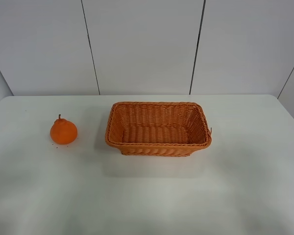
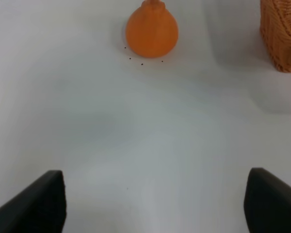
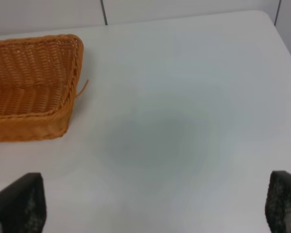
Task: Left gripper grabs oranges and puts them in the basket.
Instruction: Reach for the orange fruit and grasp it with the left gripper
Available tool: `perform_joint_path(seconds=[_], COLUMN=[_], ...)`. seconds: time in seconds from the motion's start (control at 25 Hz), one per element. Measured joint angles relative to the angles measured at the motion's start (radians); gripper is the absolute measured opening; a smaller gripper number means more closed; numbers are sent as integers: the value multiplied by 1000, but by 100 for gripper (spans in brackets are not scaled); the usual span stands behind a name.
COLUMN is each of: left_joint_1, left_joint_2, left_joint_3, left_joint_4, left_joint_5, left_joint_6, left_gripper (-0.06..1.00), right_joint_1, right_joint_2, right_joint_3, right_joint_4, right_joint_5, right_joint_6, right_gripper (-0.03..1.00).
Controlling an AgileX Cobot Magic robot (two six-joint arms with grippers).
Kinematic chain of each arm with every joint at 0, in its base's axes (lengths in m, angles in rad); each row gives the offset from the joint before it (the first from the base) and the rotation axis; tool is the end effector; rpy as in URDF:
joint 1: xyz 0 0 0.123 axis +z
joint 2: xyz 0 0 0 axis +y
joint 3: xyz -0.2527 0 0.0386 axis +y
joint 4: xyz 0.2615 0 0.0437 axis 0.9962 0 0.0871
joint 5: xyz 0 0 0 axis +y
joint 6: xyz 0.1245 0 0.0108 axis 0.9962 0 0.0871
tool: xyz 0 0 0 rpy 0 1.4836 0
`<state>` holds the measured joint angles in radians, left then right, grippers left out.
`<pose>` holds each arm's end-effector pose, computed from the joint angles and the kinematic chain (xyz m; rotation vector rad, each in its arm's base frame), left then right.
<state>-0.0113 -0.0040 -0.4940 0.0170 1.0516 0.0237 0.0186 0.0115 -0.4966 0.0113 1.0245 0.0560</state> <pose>0.0676 0.0011 0.2676 0.0350 2.0369 0.0281 0.0710 0.0025 0.2704 0.0377 2.0231 0.0607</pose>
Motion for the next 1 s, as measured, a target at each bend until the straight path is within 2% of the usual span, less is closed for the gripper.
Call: perform_joint_path(seconds=[0.52, 0.64, 0.88, 1.0], left_joint_1=[0, 0, 0, 0], left_joint_2=[0, 18, 236, 405], left_joint_3=[-1, -15, -54, -90], left_joint_4=[1, 3, 3, 3], left_joint_5=[-2, -28, -87, -163], left_joint_6=[0, 0, 0, 14], left_gripper=[85, 85, 85, 85], right_joint_1=[0, 0, 0, 0], right_joint_2=[0, 0, 0, 0], right_joint_3=[0, 0, 0, 0], right_joint_4=[0, 0, 0, 0], right_joint_5=[0, 0, 0, 0], right_joint_6=[0, 0, 0, 0], right_gripper=[69, 69, 69, 69])
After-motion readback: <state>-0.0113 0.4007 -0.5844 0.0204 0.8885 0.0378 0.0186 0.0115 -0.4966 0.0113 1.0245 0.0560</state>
